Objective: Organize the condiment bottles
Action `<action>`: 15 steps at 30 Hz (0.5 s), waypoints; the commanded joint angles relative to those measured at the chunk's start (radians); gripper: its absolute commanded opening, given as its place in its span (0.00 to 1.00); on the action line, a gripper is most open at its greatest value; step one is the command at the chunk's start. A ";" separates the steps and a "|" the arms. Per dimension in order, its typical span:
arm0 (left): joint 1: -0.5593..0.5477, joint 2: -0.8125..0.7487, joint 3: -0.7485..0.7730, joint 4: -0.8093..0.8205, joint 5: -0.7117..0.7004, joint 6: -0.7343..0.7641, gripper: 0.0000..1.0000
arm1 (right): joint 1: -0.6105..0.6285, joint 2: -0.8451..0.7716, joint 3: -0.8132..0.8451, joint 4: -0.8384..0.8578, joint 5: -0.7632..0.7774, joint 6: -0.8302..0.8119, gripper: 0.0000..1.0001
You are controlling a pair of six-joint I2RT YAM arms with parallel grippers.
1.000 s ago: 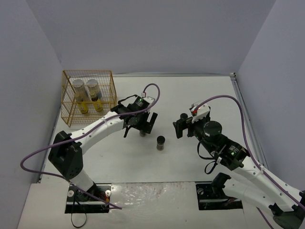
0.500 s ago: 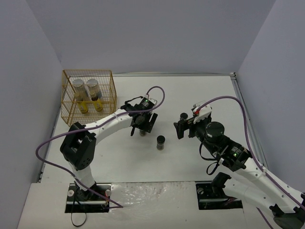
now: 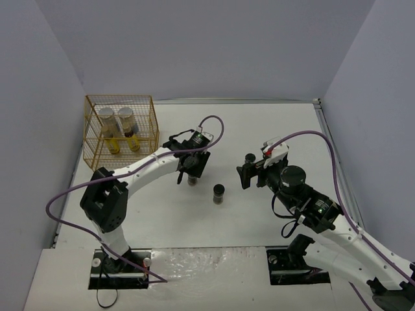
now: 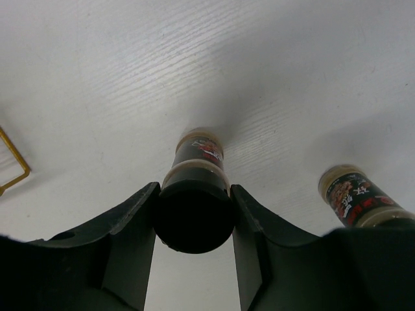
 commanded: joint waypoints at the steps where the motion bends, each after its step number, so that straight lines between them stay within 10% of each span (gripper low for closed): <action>1: 0.008 -0.142 0.093 -0.082 -0.037 -0.006 0.10 | -0.001 -0.011 0.013 0.053 0.003 0.008 1.00; 15: 0.562 -0.453 0.180 -0.325 -0.071 0.089 0.03 | -0.001 -0.025 0.014 0.054 -0.055 0.023 1.00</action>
